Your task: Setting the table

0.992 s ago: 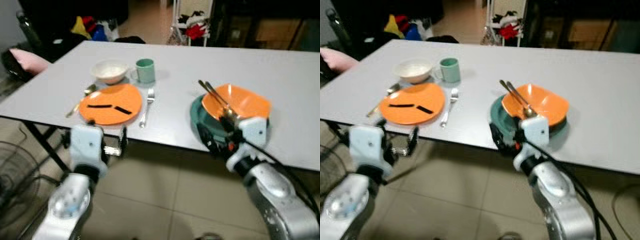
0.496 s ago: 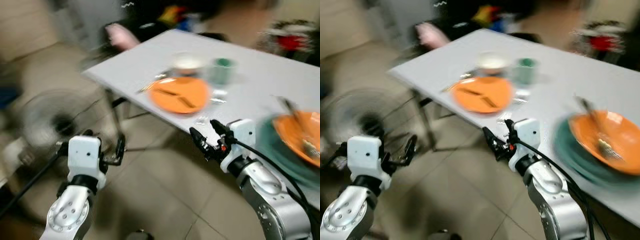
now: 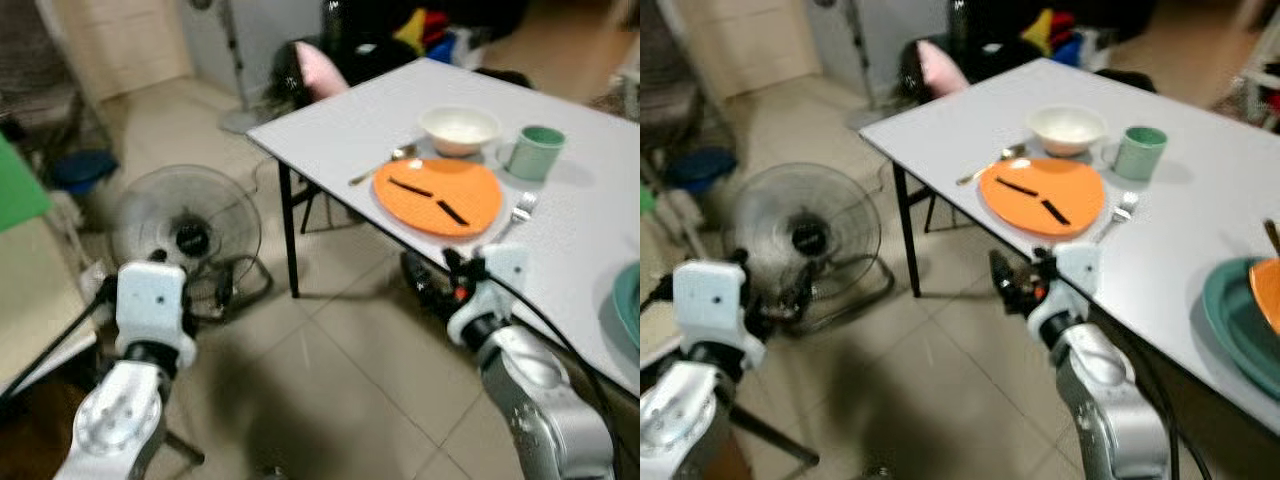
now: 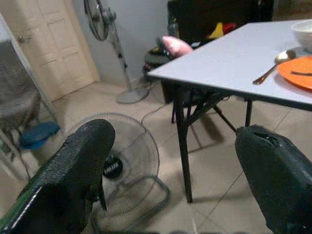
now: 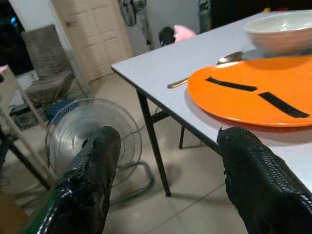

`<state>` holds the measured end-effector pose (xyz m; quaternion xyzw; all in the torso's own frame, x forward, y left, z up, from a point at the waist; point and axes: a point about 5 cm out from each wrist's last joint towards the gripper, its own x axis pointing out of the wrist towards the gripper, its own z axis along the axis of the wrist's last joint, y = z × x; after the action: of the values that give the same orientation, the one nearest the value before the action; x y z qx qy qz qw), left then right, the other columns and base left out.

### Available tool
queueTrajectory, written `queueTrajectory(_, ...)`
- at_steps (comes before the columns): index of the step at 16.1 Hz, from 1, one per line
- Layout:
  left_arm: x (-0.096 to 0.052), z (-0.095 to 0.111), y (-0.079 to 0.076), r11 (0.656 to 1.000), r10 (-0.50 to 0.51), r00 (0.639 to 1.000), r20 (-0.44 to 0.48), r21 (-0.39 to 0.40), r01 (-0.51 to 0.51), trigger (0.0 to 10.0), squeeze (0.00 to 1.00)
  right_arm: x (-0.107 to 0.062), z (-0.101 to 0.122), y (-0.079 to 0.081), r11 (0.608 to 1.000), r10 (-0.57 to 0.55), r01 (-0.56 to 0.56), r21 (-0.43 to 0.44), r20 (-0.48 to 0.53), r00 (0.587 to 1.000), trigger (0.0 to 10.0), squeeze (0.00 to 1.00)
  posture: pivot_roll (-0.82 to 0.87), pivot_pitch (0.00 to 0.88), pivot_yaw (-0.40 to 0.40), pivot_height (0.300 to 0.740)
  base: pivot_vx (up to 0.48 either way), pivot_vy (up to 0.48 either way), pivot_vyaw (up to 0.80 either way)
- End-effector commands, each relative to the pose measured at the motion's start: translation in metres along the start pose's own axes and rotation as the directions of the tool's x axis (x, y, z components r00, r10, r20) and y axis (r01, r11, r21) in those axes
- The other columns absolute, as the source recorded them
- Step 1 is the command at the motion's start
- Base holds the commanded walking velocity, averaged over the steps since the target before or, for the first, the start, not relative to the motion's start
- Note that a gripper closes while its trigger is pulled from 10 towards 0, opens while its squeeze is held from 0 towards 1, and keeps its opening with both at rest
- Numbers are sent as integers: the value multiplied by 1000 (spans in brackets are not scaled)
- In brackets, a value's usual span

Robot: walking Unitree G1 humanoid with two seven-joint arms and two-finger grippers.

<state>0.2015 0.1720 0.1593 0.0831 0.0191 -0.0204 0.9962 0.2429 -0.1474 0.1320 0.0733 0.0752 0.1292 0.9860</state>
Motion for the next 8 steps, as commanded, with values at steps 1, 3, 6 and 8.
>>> queueTrajectory(1,0,-2,-1,1000,-11,1000,-11,-3,11,10000,0,-1,2,-2,1000,-16,16,-13,6,1000,10000,0,-83,0,81,740,0,382,0)
queueTrajectory(3,3,1,3,1000,-8,1000,3,5,8,10000,0,-1,2,-1,999,-31,31,-13,10,999,10000,0,-88,0,85,740,0,381,0)
queueTrajectory(6,3,2,2,1000,-3,1000,2,-2,3,10000,0,3,2,4,1000,-17,17,-7,-10,1000,10000,0,-93,0,76,740,0,381,0)
queueTrajectory(8,3,1,1,1000,-4,1000,0,-5,4,10000,0,6,4,1,1000,-30,30,-7,-14,999,10000,0,-88,0,66,740,0,384,0)
